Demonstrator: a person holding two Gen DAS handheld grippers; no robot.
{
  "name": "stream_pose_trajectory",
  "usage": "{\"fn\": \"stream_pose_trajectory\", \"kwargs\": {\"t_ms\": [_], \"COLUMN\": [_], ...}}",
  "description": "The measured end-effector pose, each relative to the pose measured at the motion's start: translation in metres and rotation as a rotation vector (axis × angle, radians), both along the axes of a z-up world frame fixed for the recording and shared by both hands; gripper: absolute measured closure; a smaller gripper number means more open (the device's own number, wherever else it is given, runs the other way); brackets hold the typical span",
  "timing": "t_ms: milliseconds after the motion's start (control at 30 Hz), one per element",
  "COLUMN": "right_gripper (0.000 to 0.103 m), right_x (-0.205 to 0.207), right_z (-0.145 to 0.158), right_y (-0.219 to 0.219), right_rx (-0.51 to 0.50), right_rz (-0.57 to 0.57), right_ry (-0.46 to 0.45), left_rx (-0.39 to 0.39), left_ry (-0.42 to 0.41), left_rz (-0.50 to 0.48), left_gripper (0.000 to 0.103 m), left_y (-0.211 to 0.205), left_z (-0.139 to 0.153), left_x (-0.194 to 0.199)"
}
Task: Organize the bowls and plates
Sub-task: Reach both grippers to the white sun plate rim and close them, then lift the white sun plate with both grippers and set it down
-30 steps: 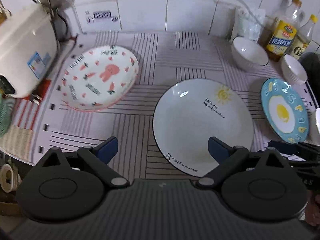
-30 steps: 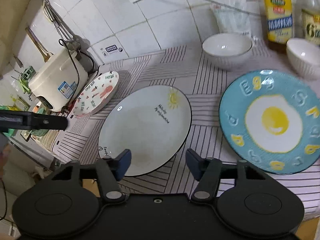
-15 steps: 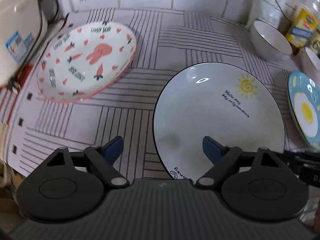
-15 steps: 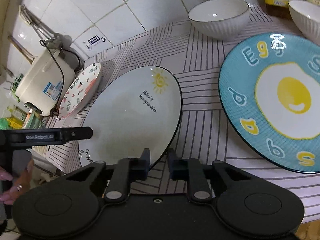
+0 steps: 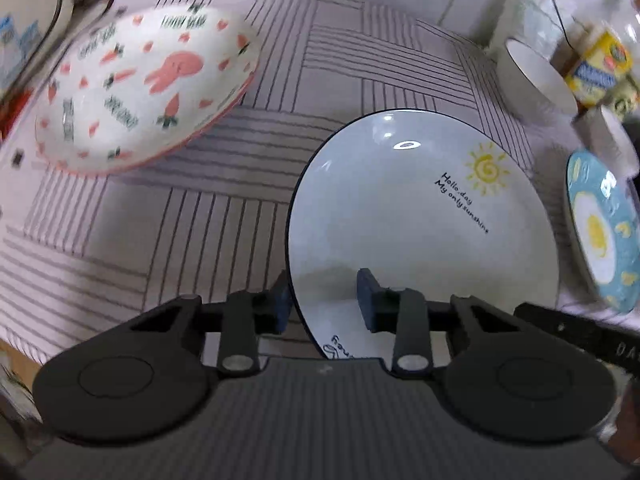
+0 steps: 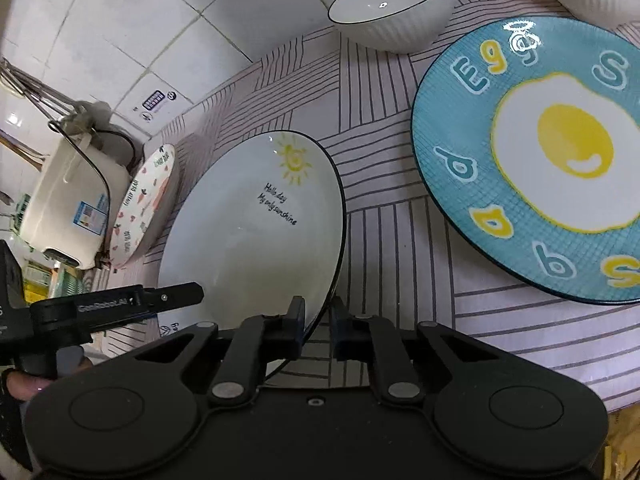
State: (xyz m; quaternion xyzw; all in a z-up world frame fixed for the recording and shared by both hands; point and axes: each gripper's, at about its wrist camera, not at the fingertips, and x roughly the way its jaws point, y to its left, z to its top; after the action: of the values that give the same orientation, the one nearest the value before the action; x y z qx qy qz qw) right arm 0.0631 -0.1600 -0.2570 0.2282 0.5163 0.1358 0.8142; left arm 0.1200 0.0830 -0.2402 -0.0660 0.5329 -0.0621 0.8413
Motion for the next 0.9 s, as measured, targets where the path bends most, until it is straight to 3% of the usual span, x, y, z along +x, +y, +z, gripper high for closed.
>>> {"fn": "stream_pose_trajectory", "kwargs": {"t_ms": [100, 233, 367, 700, 900], "right_gripper": [0.086, 0.085, 0.081, 0.079, 0.079], "right_x": [0.0, -0.002, -0.008, -0.002, 0.025], "right_z": [-0.004, -0.004, 0.01, 0.027, 0.042], "right_y": [0.004, 0.004, 0.023, 0.029, 0.038], "right_rx": [-0.009, -0.002, -0.163, -0.161, -0.164], "right_rz": [0.001, 0.012, 0.098, 0.096, 0.11], "right_ry": [-0.023, -0.053, -0.179, -0.242, -0.282], "left_rx": [-0.005, 0.049, 0.033, 0.053, 0.043], "left_ry": [0.002, 0.017, 0.009, -0.091, -0.066], "left_rz": [-0.034, -0.138, -0.174, -0.256, -0.285], "left_gripper": [0.073, 0.073, 0.073, 0.073, 0.073], "left_y": [0.002, -0.002, 0.0, 0.011, 0.017], "left_z": [0.001, 0.007, 0.011, 0.038, 0.051], "left_x": [0.001, 0.004, 0.004, 0.018, 0.057]}}
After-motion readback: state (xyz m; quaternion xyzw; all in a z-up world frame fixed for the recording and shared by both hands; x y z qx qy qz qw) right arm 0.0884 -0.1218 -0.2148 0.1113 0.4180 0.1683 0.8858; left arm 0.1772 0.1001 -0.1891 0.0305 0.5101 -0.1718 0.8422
